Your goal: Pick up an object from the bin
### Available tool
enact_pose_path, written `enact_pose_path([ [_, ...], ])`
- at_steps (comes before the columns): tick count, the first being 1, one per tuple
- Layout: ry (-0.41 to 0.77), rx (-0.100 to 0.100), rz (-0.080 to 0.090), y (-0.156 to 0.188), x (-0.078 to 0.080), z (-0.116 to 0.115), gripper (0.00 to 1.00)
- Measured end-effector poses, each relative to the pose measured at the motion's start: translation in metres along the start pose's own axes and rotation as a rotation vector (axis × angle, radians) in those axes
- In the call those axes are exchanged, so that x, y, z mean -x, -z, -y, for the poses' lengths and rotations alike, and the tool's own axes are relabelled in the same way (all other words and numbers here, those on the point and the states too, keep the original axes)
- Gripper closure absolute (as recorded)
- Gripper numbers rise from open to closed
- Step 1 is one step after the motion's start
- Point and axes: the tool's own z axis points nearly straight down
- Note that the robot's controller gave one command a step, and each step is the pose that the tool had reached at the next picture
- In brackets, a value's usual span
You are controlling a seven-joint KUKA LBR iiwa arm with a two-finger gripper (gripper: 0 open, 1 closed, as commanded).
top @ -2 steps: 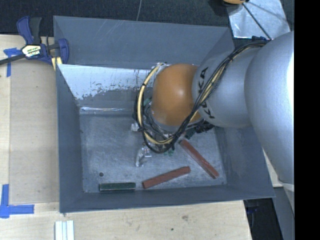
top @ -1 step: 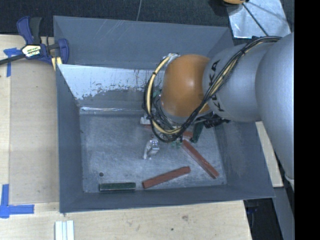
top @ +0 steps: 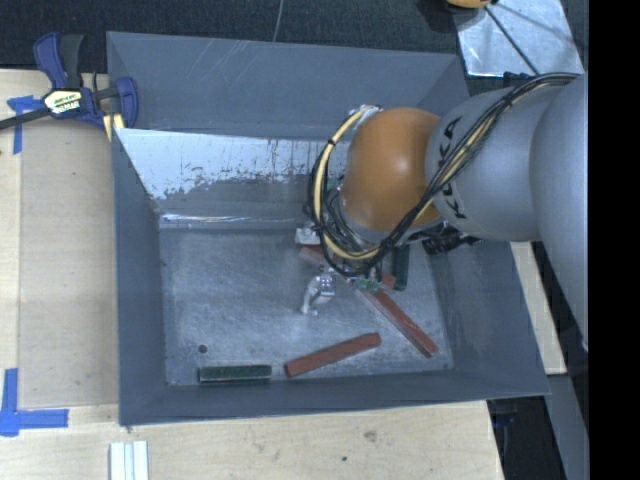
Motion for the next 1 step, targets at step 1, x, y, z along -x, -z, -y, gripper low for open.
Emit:
enact_pose_path([
  [1, 0.164, 0.003, -0.008, -0.0123, 0.0266, 0.0344, 0.00],
])
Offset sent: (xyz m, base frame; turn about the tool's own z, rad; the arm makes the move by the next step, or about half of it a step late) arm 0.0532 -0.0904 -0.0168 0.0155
